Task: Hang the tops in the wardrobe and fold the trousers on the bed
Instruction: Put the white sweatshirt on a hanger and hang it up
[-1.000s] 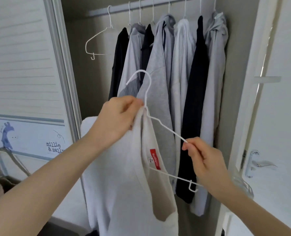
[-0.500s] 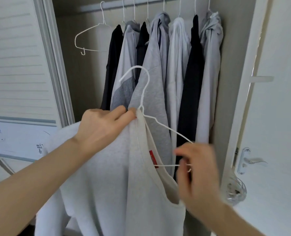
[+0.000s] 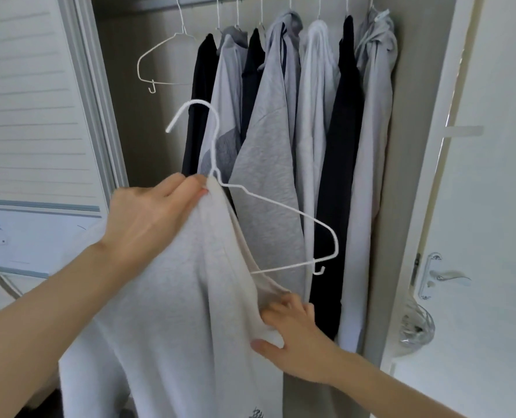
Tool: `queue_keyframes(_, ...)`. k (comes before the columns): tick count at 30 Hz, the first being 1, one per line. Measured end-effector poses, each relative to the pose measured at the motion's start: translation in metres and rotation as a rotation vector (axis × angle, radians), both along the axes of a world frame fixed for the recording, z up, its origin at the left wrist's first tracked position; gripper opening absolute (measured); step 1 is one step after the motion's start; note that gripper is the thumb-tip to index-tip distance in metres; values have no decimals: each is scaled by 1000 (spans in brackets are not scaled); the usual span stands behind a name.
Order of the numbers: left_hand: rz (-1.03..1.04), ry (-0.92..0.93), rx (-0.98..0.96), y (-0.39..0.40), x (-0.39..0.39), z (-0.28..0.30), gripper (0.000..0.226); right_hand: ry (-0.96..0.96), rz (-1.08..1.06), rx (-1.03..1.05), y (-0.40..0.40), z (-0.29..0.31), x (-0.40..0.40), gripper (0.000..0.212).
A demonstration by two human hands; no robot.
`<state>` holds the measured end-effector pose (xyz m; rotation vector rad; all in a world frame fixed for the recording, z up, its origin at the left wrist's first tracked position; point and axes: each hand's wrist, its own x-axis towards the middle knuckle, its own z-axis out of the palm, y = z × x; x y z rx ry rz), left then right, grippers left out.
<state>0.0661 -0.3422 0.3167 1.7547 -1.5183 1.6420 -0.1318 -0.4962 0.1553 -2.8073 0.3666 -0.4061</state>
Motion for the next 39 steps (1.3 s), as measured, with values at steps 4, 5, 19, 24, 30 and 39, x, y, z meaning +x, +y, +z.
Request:
queue_keyframes(4,77,138,0,29,31,-3,22,13,-20,-441,-49,-3,-31,32)
queue_keyframes(5,73,117,11,35,36,-7,23,-47,-52,-521,-61,3,-36,30)
queue_keyframes(19,-67,244,-197,38,36,-19,22,9,-72,-639,-70,62,-37,38)
queue_keyframes(24,-92,400,-226,37,28,-22,27,202,17,-623,-63,79,-43,33)
queue_keyframes(30,-171,-3,-20,44,36,-25,28,83,-11,-548,-76,109,-49,27)
queue_keyframes(39,-256,109,76,-2,-24,-26,20,-385,177,41,3,145,-5,13)
